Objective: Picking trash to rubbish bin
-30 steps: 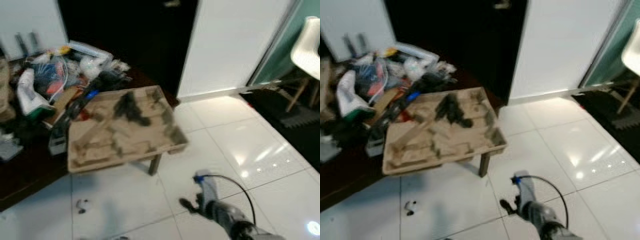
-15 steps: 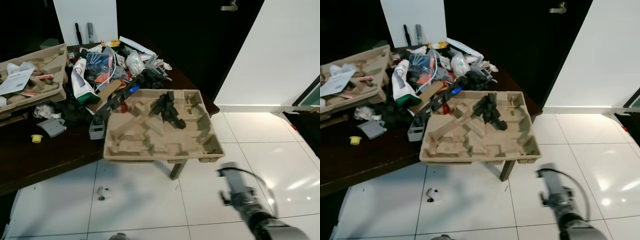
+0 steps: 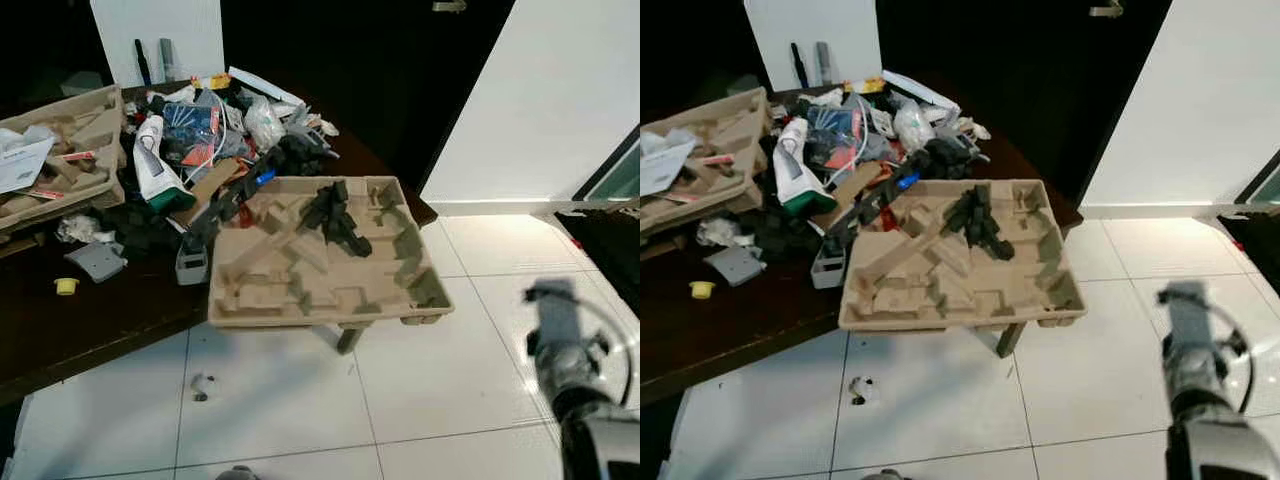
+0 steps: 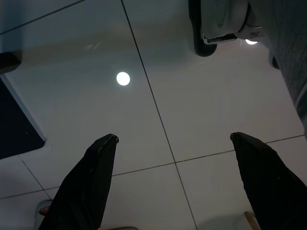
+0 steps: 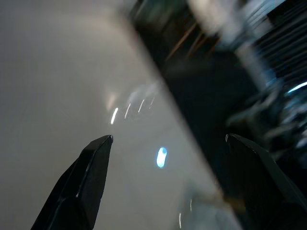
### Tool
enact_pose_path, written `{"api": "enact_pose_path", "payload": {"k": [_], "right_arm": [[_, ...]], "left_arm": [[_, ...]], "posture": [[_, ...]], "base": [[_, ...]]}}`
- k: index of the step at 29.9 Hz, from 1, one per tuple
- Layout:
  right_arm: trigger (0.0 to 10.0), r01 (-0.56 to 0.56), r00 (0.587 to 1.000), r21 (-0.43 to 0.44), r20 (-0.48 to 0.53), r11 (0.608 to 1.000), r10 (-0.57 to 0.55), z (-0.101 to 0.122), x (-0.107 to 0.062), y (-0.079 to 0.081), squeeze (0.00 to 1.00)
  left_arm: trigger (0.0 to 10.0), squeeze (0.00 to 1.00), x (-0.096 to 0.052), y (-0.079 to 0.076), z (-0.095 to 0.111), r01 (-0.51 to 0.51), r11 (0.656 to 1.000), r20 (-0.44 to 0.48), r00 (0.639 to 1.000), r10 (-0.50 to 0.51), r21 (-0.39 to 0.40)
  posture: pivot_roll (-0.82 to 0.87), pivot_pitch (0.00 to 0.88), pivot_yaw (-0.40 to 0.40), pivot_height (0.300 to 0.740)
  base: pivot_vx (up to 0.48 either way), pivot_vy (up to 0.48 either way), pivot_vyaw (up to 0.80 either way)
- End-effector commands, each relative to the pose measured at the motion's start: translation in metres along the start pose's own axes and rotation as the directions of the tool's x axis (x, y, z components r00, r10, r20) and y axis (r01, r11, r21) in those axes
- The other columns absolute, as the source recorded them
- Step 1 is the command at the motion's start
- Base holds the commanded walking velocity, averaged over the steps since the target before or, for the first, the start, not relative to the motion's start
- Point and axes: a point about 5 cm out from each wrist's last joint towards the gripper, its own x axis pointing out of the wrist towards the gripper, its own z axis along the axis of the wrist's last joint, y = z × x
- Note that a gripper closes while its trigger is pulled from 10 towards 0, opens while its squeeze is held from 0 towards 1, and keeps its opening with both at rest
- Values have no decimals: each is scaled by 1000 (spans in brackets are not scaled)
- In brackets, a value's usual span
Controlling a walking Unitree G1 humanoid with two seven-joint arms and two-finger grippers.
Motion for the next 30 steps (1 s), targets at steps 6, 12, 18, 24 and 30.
{"api": "enact_pose_path", "payload": {"k": [6,12,18,24,30], "right_arm": [[10000,-147,919,229,391,962,47,117,-6,20,0],[10000,-702,690,406,591,585,419,173,-42,76,0],[10000,-894,419,194,679,403,602,195,-83,119,1000],[10000,-982,182,173,748,78,638,216,-115,140,1000],[10000,-983,185,128,639,133,746,203,-134,169,361]], "left_arm": [[10000,0,0,-7,-3,8,1000,2,1000,-8,-19],[10000,0,0,-9,-4,9,999,1,1000,-9,-33],[10000,0,0,-12,-6,12,999,0,1000,-12,-39],[10000,0,0,-16,-9,14,999,-3,1000,-14,-47],[10000,0,-1,-19,-17,17,998,-17,1000,-18,-57]], "posture": [[199,133,-114,740],[207,136,-125,740],[213,161,-141,740],[221,182,-153,740],[227,194,-157,740]], "base": [[0,0,0],[0,0,0],[0,0,0],[0,0,0],[0,0,0]]}}
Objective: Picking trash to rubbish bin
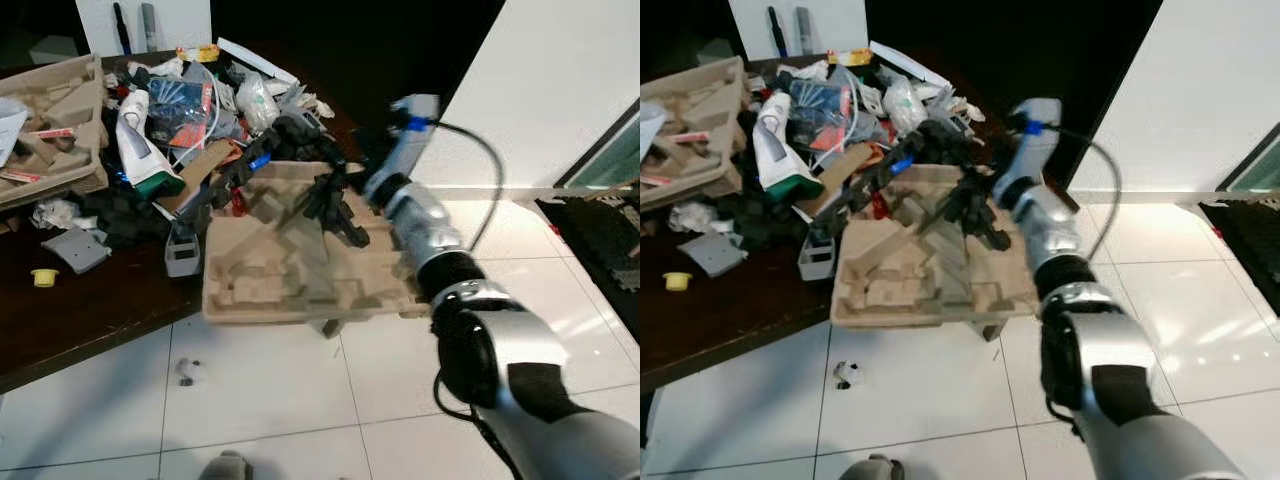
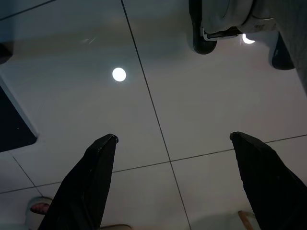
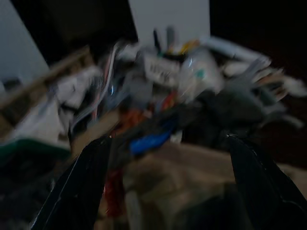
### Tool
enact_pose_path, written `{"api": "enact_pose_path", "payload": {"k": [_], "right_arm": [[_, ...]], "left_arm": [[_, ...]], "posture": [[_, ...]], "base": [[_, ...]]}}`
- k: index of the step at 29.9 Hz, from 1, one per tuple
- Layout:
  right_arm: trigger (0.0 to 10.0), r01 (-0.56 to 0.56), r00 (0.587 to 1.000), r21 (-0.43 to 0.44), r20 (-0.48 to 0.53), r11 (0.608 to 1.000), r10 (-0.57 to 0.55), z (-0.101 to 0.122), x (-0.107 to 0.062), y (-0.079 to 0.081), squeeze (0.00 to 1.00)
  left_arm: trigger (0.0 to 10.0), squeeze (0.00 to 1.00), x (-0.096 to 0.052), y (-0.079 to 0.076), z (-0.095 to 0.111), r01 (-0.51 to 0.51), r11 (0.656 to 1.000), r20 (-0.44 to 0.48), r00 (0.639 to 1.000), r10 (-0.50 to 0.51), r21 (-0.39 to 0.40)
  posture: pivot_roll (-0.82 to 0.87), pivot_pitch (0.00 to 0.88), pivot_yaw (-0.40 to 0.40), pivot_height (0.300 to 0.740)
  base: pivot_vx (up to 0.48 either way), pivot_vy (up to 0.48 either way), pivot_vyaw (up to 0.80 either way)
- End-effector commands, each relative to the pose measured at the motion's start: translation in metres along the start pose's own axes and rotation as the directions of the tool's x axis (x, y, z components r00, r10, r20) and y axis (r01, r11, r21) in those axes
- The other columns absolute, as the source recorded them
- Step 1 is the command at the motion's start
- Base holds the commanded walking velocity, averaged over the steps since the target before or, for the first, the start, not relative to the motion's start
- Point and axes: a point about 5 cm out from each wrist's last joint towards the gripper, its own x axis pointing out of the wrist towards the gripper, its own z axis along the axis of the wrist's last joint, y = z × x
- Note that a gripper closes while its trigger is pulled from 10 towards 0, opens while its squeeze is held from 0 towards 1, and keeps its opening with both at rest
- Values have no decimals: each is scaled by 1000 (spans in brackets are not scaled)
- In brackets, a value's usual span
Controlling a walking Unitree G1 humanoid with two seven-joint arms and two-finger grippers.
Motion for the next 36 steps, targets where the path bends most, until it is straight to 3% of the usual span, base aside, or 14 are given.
{"api": "enact_pose_path", "payload": {"k": [1,4,19,25,28,30,32,33,36], "right_arm": [[10000,60,995,-28,-73,998,-62,-14,-2,-2,0],[10000,87,990,-59,-102,994,-93,-24,-2,3,0],[10000,85,996,-58,-27,995,-87,-15,2,8,0],[10000,14,994,115,103,993,-26,-2,-1,4,0],[10000,26,991,127,130,992,-43,2,-4,-3,0],[10000,68,989,73,128,995,-77,4,-8,-10,0],[10000,68,989,73,128,995,-77,4,-8,-10,0],[10000,118,988,-25,99,993,-115,1,-11,-14,0],[10000,152,987,-70,65,986,-147,-4,-14,-18,0]], "left_arm": [[10000,0,-1,-19,-14,52,999,-39,998,-52,-13],[10000,0,-2,-19,-19,48,999,-48,998,-49,-16],[10000,0,-3,-15,-20,39,999,-43,998,-40,-18],[10000,0,-2,-15,-15,44,999,-33,998,-44,-5],[10000,0,-1,-15,-14,47,999,-31,998,-47,0],[10000,0,-1,-16,-13,50,999,-29,998,-50,3],[10000,0,-1,-16,-13,50,999,-29,998,-50,3],[10000,0,-1,-16,-13,55,998,-29,998,-54,9],[10000,0,-1,-17,-13,57,998,-29,998,-57,13]], "posture": [[230,200,-157,740],[242,207,-157,740],[257,211,-144,740],[252,206,-140,740],[245,203,-139,740],[245,203,-139,740],[245,203,-139,740],[245,203,-139,740],[235,199,-135,740]], "base": [[0,0,0],[0,0,0],[0,0,0],[0,0,0],[0,0,0],[0,0,0],[0,0,0],[0,0,0],[0,0,0]]}}
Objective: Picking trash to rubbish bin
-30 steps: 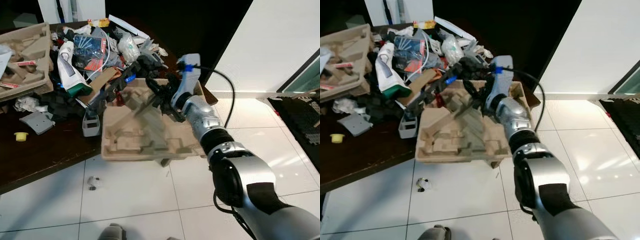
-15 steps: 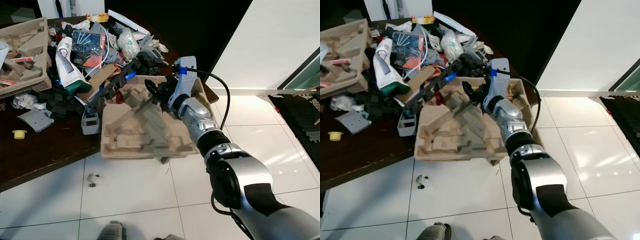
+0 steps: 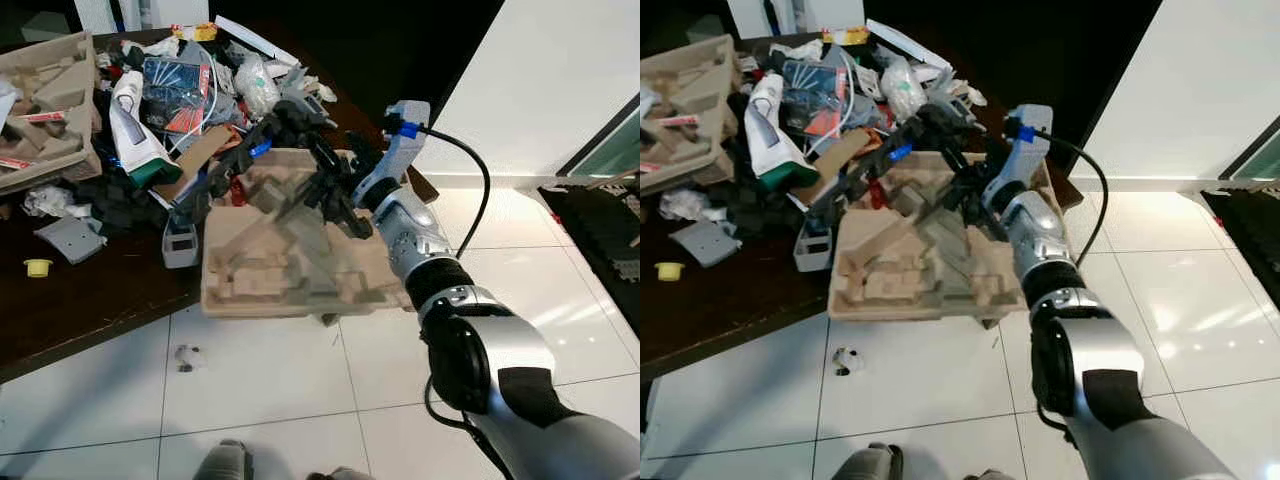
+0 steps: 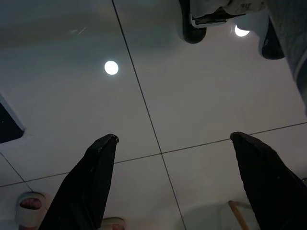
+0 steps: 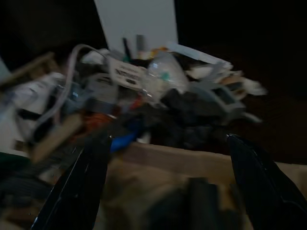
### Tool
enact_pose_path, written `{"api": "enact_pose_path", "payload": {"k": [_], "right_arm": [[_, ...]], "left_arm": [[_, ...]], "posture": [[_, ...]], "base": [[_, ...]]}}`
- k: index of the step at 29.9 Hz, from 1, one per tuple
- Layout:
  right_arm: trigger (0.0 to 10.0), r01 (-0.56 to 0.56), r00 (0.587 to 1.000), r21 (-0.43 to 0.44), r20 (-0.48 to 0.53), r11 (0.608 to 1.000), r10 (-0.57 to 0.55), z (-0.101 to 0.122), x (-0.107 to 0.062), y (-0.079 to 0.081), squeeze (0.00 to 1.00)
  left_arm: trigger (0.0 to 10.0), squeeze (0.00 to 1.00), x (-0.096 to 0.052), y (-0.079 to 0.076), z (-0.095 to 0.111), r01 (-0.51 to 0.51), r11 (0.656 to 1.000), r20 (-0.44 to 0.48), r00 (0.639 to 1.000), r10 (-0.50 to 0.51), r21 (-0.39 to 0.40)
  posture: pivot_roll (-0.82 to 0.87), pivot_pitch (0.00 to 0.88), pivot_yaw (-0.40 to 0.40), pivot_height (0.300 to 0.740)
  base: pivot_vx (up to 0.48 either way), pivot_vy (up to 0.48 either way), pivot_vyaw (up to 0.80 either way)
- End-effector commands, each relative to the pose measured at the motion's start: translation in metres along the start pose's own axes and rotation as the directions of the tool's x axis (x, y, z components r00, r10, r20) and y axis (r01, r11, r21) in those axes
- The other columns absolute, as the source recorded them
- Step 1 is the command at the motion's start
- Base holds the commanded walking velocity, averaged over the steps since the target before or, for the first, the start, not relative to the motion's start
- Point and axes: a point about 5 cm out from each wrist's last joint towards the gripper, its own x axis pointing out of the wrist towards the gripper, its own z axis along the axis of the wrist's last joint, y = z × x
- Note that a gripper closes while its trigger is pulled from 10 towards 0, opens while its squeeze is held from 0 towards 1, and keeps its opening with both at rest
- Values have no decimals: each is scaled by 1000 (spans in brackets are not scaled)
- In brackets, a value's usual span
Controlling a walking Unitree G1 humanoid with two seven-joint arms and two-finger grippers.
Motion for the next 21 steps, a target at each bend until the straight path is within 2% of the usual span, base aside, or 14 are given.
{"api": "enact_pose_path", "payload": {"k": [1,2,4,6,8,12,13,14,15,21], "right_arm": [[10000,50,996,-47,-70,998,-53,-14,-8,-8,0],[10000,50,996,-47,-70,998,-53,-14,-8,-8,0],[10000,38,986,-76,-158,996,-50,-27,-12,-7,0],[10000,9,979,-70,-201,997,-23,-35,-14,-4,0],[10000,-15,974,-49,-227,999,3,-40,-15,0,0],[10000,-24,967,-74,-255,997,4,-45,-16,2,0],[2392,-7,966,-76,-258,997,-13,-46,-16,1,0],[2392,7,965,-79,-259,997,-28,-46,-16,1,0],[0,18,965,-82,-258,996,-38,-46,-17,0,0],[0,71,970,-71,-229,995,-85,-39,-15,-6,0]], "left_arm": [[10000,0,-1,-10,-10,38,999,-34,999,-38,17],[10000,0,-1,-10,-10,38,999,-34,999,-38,17],[10000,0,-1,-11,-9,39,999,-32,999,-39,20],[10000,0,-1,-11,-9,40,999,-31,999,-40,21],[10000,0,0,-12,-8,41,999,-30,999,-41,22],[10000,0,0,-12,-8,42,999,-28,999,-42,22],[10000,0,0,-12,-7,42,999,-28,999,-42,22],[10000,0,0,-12,-7,42,999,-27,999,-42,22],[10000,0,0,-13,-7,42,999,-26,999,-42,22],[10000,0,0,-12,-5,39,999,-22,999,-39,19]], "posture": [[235,199,-135,740],[235,199,-135,740],[234,197,-135,740],[231,196,-136,740],[231,196,-136,740],[228,194,-137,740],[228,194,-137,740],[228,194,-137,740],[228,190,-139,740],[231,183,-141,740]], "base": [[0,0,0],[0,0,0],[0,0,0],[0,0,0],[0,0,0],[0,0,0],[0,0,0],[0,0,0],[0,0,0],[0,0,0]]}}
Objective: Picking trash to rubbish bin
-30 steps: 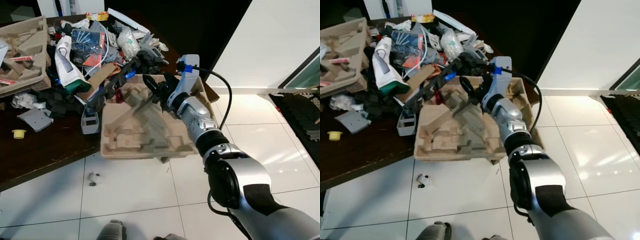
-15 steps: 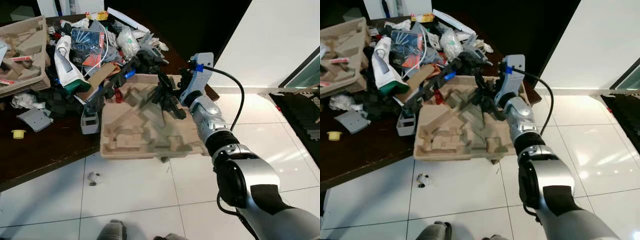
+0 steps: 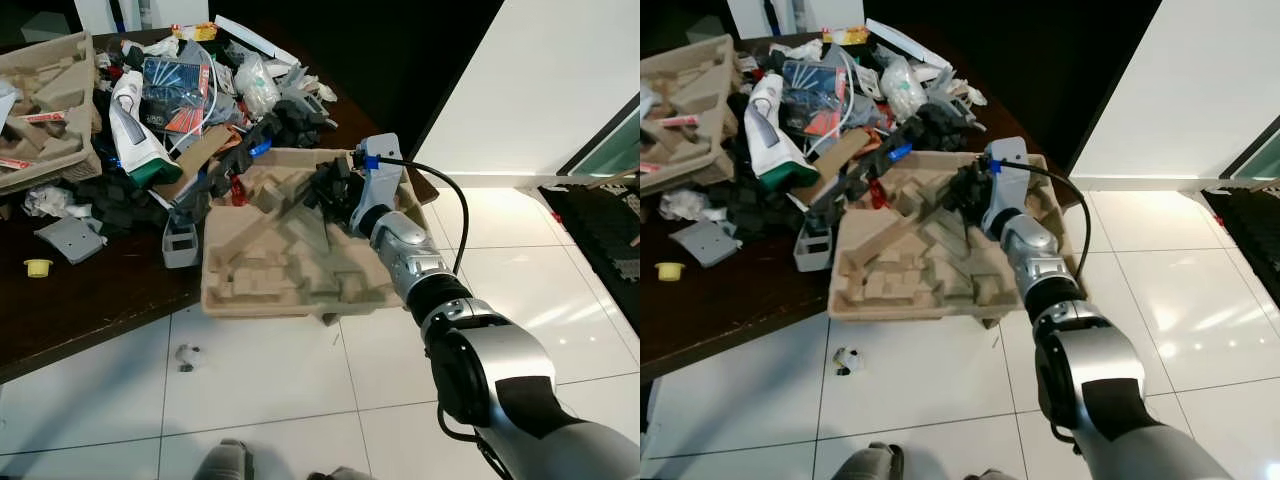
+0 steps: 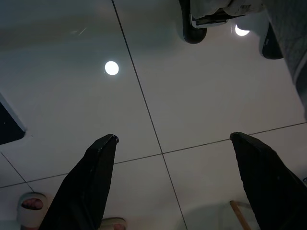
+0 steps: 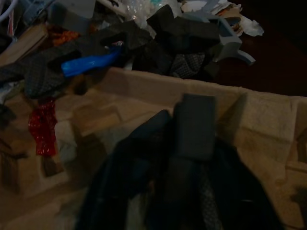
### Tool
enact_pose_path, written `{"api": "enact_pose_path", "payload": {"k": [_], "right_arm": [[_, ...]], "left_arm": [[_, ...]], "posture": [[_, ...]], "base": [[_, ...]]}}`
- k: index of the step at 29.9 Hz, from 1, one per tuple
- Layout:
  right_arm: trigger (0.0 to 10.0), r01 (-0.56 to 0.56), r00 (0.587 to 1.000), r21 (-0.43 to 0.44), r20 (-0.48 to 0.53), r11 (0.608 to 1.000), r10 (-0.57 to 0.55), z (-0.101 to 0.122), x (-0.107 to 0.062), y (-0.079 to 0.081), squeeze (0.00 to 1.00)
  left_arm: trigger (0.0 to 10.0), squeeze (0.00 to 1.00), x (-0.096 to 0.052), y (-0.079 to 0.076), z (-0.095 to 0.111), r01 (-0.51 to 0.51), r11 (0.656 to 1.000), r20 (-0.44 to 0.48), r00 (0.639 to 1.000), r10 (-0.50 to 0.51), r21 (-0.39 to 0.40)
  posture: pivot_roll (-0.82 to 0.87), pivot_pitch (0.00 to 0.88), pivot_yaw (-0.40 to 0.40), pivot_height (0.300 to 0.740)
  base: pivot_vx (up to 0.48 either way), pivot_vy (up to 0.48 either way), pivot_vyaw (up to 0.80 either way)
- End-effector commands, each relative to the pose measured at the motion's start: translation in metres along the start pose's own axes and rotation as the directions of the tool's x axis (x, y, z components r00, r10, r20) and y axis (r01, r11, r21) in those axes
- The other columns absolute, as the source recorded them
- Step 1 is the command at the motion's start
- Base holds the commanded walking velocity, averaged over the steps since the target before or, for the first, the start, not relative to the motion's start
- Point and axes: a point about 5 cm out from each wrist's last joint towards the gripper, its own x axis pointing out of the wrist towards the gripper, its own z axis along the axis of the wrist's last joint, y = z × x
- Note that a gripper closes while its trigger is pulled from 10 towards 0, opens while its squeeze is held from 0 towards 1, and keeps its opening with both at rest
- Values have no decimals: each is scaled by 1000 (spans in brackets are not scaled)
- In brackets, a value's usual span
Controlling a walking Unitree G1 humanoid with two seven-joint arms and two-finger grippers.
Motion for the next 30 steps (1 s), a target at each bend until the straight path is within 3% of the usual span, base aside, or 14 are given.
{"api": "enact_pose_path", "payload": {"k": [1,5,9,13,18,20,30], "right_arm": [[0,31,999,33,-13,999,-31,-3,-3,-7,0],[0,31,999,56,30,998,-33,5,-2,-9,0],[0,14,996,132,84,991,-25,14,0,-10,0],[0,-68,981,284,195,957,11,29,1,-12,0],[0,-115,964,339,265,934,22,40,0,-15,0],[0,-155,942,398,335,904,14,51,-2,-22,0],[0,-310,879,438,470,844,79,66,-14,-38,0]], "left_arm": [[10000,0,0,-12,-7,38,999,-28,999,-38,13],[10000,0,1,-11,-4,35,999,-22,999,-35,13],[10000,0,1,-10,0,33,999,-15,999,-33,14],[10000,0,2,-8,3,30,999,-9,1000,-30,18],[10000,0,2,-7,5,28,999,-6,1000,-27,21],[10000,0,2,-6,7,25,999,-4,1000,-25,25],[10000,0,3,-3,12,22,999,0,1000,-22,40]], "posture": [[231,177,-141,740],[230,169,-142,740],[227,161,-141,740],[224,146,-138,740],[222,138,-134,740],[217,127,-126,740],[204,113,-115,740]], "base": [[0,0,0],[0,0,0],[0,0,0],[0,0,0],[0,0,0],[0,0,0],[0,0,0]]}}
